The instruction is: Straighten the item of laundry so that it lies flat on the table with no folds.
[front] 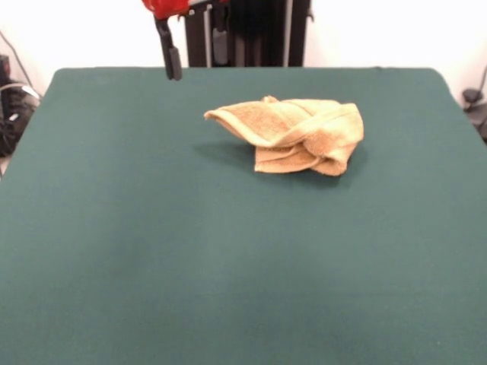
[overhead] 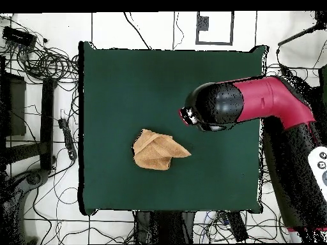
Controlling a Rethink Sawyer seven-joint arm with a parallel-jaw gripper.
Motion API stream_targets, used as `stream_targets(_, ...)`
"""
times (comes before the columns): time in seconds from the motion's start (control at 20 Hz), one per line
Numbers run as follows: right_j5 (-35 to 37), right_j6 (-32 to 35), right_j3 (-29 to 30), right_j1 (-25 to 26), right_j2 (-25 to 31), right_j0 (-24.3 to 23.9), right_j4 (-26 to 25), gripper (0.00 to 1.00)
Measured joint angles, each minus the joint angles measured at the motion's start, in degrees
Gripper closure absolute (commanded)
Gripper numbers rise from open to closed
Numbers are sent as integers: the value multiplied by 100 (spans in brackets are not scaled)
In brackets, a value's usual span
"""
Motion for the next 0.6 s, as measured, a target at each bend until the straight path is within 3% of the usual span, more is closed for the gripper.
stream_targets(0.6,0,0,-124,35,-69,12,-119,0)
